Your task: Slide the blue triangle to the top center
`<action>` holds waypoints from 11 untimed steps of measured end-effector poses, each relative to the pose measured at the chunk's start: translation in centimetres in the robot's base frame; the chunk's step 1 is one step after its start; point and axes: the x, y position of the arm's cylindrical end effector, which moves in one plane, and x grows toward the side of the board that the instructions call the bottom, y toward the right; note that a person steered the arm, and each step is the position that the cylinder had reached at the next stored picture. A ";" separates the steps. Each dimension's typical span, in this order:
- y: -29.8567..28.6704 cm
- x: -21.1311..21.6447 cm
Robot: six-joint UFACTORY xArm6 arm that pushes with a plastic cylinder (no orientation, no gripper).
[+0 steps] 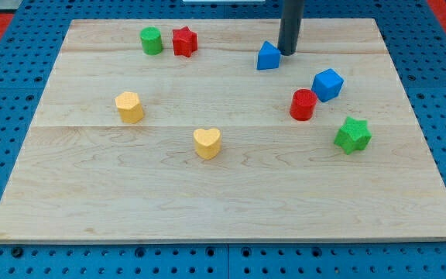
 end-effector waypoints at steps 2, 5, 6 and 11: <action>1.6 3.8; -1.7 5.0; -3.8 3.1; -9.1 -0.5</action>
